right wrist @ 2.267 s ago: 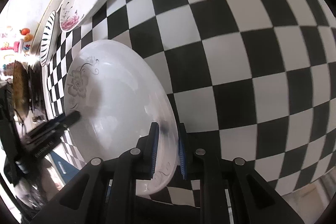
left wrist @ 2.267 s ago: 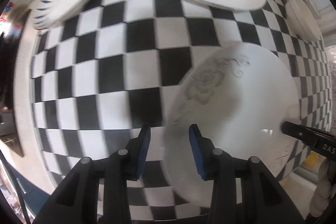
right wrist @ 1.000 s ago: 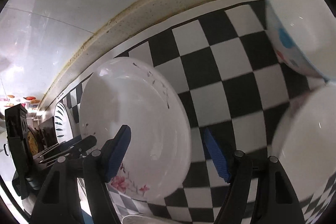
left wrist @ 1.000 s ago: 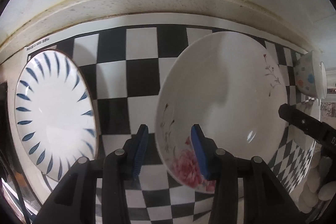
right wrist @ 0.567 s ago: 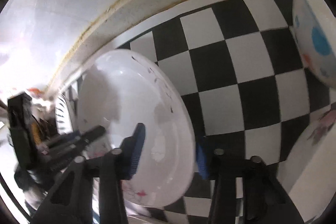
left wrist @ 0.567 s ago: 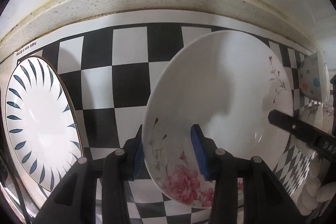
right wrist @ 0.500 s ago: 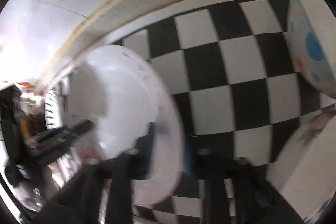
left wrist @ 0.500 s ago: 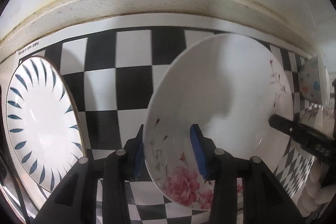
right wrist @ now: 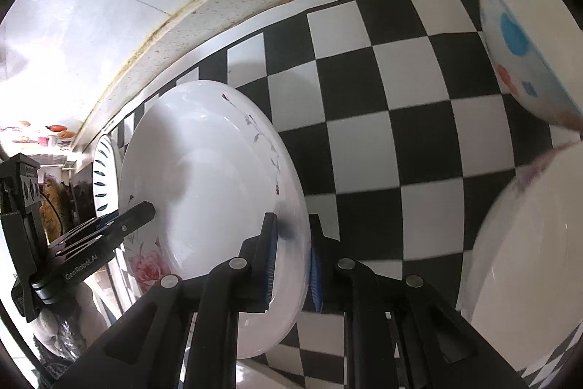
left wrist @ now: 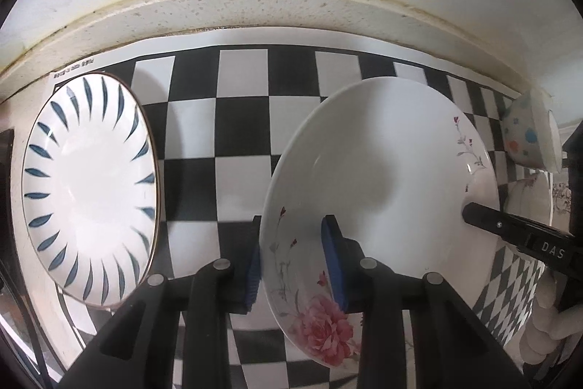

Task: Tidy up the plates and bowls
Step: 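Lift the pink-flower plate with both grippers and carry it over the grey-flower plate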

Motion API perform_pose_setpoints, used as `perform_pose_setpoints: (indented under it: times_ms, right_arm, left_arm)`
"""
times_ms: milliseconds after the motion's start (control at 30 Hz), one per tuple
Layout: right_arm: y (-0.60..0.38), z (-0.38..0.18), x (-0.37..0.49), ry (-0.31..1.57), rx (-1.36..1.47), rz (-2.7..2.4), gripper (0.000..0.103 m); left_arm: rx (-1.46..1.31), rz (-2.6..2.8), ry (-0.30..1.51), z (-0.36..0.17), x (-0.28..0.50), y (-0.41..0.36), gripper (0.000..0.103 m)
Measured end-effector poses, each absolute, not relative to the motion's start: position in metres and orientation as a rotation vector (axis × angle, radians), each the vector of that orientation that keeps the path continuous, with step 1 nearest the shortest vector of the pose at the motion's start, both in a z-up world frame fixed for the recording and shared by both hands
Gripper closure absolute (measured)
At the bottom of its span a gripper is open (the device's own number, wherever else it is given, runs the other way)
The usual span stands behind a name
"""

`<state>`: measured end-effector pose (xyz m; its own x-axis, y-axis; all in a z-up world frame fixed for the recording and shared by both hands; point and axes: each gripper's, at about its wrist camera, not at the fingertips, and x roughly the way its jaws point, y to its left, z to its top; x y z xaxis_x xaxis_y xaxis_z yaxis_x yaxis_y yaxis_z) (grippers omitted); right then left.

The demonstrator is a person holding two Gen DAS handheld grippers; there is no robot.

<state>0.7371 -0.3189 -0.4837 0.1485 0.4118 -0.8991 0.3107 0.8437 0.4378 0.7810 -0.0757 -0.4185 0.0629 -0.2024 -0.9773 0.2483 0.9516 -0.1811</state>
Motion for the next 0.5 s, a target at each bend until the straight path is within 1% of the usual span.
perform_pose_setpoints:
  times_ms: [167, 500]
  right_arm:
    - [-0.313, -0.463, 0.722, 1.421, 0.619, 0.088, 0.085]
    - [-0.299, -0.422, 0.683, 1.359, 0.647, 0.104, 0.086]
  left_arm:
    - [0.033, -0.35, 1.449, -0.402, 0.775, -0.069, 0.075]
    - [0.044, -0.385, 1.388, -0.344, 0.731, -0.058, 0.075]
